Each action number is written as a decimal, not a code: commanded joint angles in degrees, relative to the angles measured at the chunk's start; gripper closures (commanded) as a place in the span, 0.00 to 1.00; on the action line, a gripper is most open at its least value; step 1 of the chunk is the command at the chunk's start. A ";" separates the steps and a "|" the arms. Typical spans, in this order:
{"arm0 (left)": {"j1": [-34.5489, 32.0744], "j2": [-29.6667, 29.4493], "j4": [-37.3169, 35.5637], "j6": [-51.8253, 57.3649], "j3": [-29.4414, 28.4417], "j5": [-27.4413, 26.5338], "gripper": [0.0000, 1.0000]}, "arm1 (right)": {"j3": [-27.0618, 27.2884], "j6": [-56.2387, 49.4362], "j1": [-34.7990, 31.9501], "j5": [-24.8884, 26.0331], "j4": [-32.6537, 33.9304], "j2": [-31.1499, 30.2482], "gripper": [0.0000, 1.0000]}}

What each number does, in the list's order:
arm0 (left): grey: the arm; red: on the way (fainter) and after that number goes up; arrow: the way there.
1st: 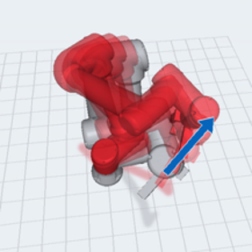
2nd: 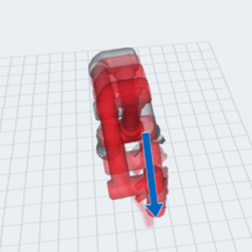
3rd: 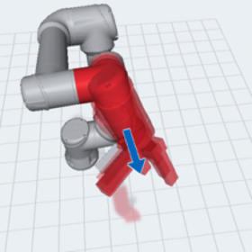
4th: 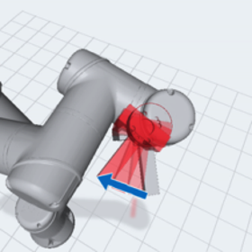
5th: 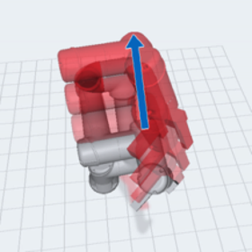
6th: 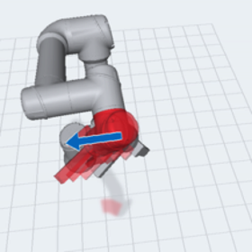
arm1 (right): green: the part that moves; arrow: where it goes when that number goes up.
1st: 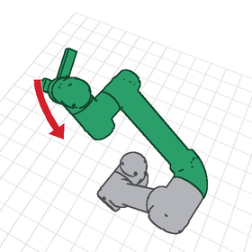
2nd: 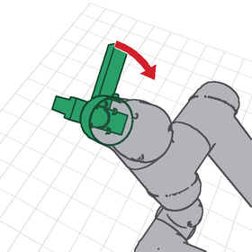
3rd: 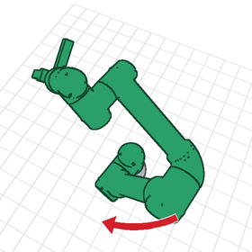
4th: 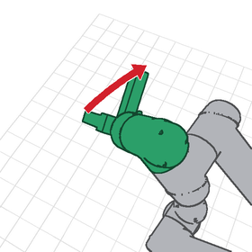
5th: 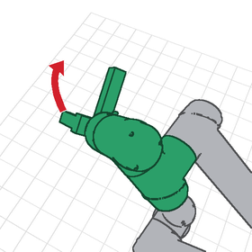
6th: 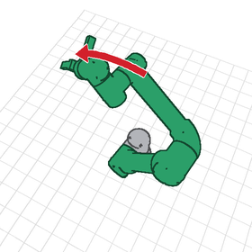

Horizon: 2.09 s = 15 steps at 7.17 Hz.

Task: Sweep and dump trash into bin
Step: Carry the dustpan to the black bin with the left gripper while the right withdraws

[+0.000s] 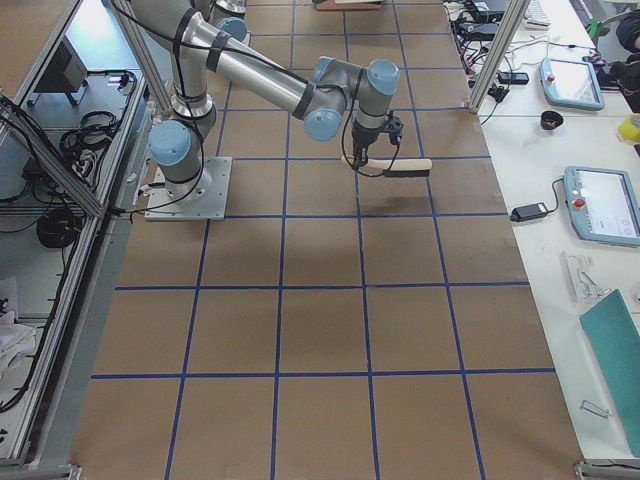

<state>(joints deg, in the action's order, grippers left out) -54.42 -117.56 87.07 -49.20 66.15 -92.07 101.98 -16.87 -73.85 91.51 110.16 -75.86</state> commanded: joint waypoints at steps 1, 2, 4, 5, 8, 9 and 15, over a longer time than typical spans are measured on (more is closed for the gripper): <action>3.69 -3.10 4.84 3.74 -6.62 0.48 1.00 | 0.06 -4.64 2.56 0.51 1.63 1.85 1.00; 5.28 -4.42 5.73 5.33 -8.82 0.57 1.00 | 0.59 -7.10 4.66 3.21 4.33 2.81 1.00; 8.44 -7.49 5.66 6.30 -12.00 -0.04 1.00 | 1.46 -4.85 4.94 3.24 4.36 3.79 1.00; 9.50 -8.12 5.65 6.40 -13.05 -0.13 1.00 | 3.39 -1.45 4.94 2.89 4.36 3.62 1.00; 11.00 -9.52 8.35 6.66 -15.70 -9.06 1.00 | 5.16 -0.27 4.94 2.89 4.36 3.70 1.00; 11.61 -10.31 8.38 7.70 -15.88 -9.53 1.00 | 5.16 -0.44 4.94 2.89 4.36 3.70 1.00; 16.45 -15.32 8.03 11.49 -23.07 -13.75 1.00 | 5.25 -2.47 4.94 3.15 4.97 3.88 0.95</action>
<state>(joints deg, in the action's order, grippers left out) -38.40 -131.86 95.41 -37.76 44.71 -105.70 107.22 -19.06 -68.91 94.61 115.00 -72.00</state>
